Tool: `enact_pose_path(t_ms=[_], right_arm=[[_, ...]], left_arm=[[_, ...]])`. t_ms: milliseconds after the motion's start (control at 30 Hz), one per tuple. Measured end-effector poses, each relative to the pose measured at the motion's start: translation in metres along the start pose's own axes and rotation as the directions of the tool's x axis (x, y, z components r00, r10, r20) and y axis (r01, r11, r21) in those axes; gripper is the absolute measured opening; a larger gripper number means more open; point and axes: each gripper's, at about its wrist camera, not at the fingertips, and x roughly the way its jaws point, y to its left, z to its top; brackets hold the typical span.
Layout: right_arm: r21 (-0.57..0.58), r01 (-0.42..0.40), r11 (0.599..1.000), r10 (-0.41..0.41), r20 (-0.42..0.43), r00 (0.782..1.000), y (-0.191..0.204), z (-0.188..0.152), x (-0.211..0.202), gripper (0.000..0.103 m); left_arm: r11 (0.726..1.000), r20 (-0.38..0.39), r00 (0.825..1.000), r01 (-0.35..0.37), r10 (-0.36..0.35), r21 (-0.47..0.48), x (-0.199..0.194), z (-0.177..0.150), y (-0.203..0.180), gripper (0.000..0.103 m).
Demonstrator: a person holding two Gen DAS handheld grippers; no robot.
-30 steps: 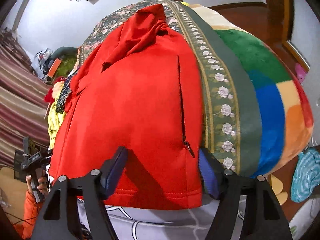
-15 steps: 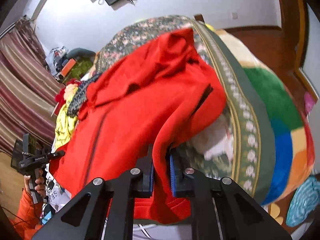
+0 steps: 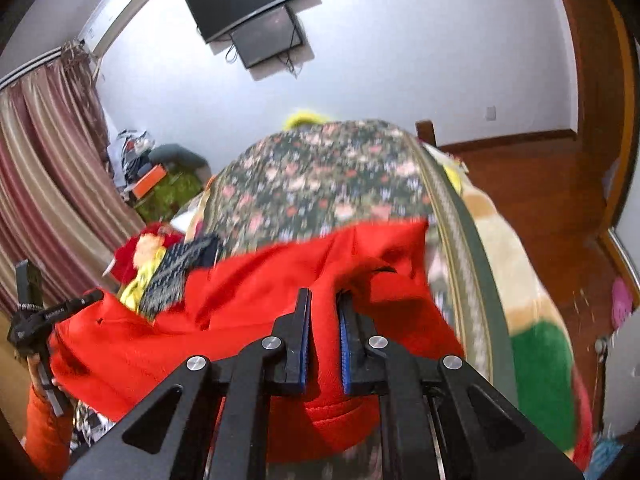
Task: Fold large clothes
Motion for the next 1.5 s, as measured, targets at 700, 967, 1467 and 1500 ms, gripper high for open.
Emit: enact_pose_path(t_ms=[700,967,1467,1500], right_arm=[[0.036,0.056,0.998,-0.045,-0.252,0.967,-0.099,0.052,0.165,0.009],[-0.079,0.487,0.870,-0.493,-0.157,0.856,-0.131,0.065,0.115,0.010],[-0.133,0.184,0.974,-0.210,-0.220,0.953,-0.073,0.010,0.063,0.010],[-0.143,0.168,0.975,-0.198,-0.224,0.954,-0.065,0.007,0.067,0.010]], left_arm=[[0.954,-0.287,0.911,-0.298,0.297,0.039,0.248,0.008,0.044,0.009],[0.921,-0.311,0.867,-0.375,0.390,0.110,0.257,0.012,0.046,0.013],[0.924,-0.086,0.943,-0.291,0.320,0.246,0.117,0.043,-0.005,0.074],[0.918,-0.087,0.944,-0.284,0.318,0.275,0.111,0.037,-0.009,0.074]])
